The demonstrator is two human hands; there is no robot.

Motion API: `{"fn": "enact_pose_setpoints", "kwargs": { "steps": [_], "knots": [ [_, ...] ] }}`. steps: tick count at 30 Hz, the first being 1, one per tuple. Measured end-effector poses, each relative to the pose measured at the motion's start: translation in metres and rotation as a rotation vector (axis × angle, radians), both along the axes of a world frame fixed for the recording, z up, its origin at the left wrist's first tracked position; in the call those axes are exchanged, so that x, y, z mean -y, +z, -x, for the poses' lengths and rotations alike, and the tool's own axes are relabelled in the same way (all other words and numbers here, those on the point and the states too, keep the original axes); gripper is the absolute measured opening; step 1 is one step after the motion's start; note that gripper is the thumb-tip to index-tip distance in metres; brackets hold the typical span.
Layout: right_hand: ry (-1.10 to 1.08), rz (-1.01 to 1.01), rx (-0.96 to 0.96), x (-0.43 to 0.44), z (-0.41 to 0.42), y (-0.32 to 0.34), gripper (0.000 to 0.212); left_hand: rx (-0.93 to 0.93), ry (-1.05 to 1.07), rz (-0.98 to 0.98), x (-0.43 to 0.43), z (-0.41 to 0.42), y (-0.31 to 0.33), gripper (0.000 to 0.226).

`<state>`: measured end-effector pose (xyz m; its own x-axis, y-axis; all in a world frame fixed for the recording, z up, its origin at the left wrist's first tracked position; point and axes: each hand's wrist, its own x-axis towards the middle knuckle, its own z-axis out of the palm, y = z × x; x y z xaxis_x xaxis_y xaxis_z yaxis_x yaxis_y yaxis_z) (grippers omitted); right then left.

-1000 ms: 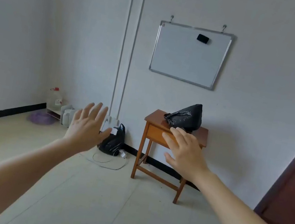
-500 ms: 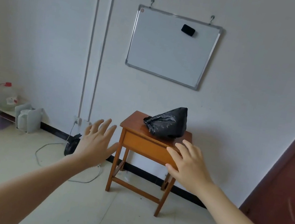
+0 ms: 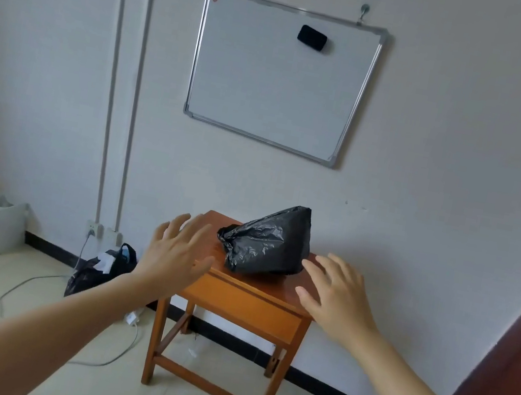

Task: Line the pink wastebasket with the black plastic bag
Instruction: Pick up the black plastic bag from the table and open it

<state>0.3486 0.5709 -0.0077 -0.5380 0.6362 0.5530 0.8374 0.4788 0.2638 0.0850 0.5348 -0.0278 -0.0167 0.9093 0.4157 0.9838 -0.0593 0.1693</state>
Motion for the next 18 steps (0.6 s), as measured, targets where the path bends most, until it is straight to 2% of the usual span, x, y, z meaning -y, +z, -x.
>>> {"fn": "enact_pose_setpoints", "kwargs": {
  "steps": [6, 14, 18],
  "knots": [
    [0.068, 0.132, 0.111, -0.103, 0.02, -0.041, 0.047, -0.003, 0.064, 0.083, -0.09, 0.016, -0.038, 0.092],
    [0.003, 0.224, 0.188, -0.257, 0.065, -0.027, 0.049, 0.052, 0.161, 0.101, -0.232, 0.061, -0.049, 0.097],
    [-0.032, 0.272, 0.185, -0.307, 0.073, -0.037, 0.049, 0.079, 0.16, 0.141, -0.28, 0.065, -0.057, 0.097]
  ]
}}
